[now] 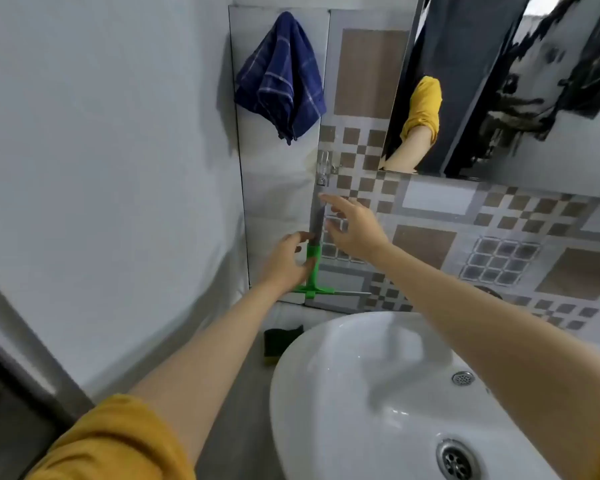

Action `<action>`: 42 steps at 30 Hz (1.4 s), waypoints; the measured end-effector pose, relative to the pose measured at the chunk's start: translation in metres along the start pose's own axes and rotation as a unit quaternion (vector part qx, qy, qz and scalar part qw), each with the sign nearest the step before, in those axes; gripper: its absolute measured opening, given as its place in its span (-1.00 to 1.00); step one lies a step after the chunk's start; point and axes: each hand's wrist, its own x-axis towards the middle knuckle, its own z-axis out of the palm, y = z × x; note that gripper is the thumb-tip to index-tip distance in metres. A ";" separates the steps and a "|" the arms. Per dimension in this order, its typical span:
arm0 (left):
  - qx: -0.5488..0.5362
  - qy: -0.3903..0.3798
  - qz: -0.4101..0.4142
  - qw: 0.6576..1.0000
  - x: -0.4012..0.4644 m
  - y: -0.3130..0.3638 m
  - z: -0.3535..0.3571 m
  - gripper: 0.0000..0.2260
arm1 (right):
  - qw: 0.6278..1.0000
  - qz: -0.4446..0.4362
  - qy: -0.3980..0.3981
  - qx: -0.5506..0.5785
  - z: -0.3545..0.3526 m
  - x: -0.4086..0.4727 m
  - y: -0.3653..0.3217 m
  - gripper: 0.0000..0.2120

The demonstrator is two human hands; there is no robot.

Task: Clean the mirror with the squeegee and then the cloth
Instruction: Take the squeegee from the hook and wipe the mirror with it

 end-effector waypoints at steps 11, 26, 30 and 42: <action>-0.104 0.053 0.036 0.993 0.022 -0.022 0.018 -0.71 | 0.996 -0.001 0.055 0.071 0.020 0.015 0.017 -0.59; -0.174 0.041 0.057 0.982 0.013 -0.015 0.019 -0.64 | 0.990 0.000 0.054 0.133 0.017 0.016 0.015 -0.55; -0.168 0.070 0.080 0.980 0.011 -0.003 0.007 -0.64 | 0.986 -0.015 0.075 0.151 0.006 0.017 -0.003 -0.56; -0.160 0.089 0.174 0.968 -0.008 0.077 -0.031 -0.62 | 0.983 -0.132 0.114 0.062 -0.080 0.003 -0.049 -0.56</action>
